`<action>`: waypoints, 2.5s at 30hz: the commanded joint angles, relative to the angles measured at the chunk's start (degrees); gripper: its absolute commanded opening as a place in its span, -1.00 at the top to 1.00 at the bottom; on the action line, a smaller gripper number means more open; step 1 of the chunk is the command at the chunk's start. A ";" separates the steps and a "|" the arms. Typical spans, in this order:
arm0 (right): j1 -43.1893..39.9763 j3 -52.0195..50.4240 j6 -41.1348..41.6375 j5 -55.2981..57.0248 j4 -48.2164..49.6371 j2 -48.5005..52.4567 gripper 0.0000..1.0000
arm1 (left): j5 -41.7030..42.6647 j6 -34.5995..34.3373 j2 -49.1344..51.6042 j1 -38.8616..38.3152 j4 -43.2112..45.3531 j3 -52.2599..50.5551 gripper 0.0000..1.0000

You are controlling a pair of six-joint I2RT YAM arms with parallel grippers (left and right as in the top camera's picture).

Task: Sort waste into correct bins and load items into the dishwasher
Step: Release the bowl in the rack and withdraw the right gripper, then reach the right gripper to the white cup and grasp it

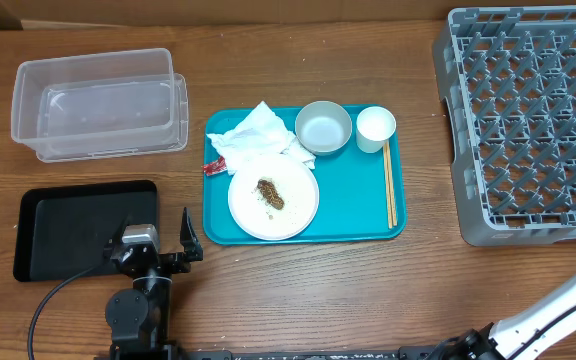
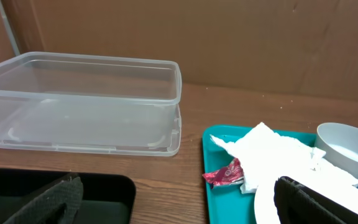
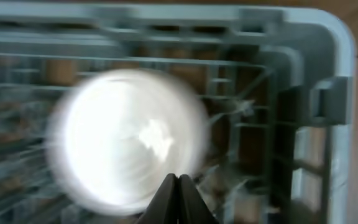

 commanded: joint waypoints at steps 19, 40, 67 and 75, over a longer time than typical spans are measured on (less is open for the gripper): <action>44.65 0.83 -17.11 -19.71 -17.25 -12.17 0.02 | 0.02 0.87 -0.02 -0.50 -0.04 -0.22 -1.00; 69.09 0.83 -1.22 -3.41 -15.87 3.06 0.22 | 0.02 0.87 -0.02 -0.50 -0.04 -0.20 -1.00; 69.07 -4.55 1.38 -4.74 -14.10 3.39 0.39 | 0.02 0.85 -0.02 -0.50 -0.04 -0.22 -1.00; 68.28 0.28 1.49 -4.74 -17.68 3.37 0.92 | 0.02 0.85 -0.02 -0.50 -0.04 -0.22 -0.99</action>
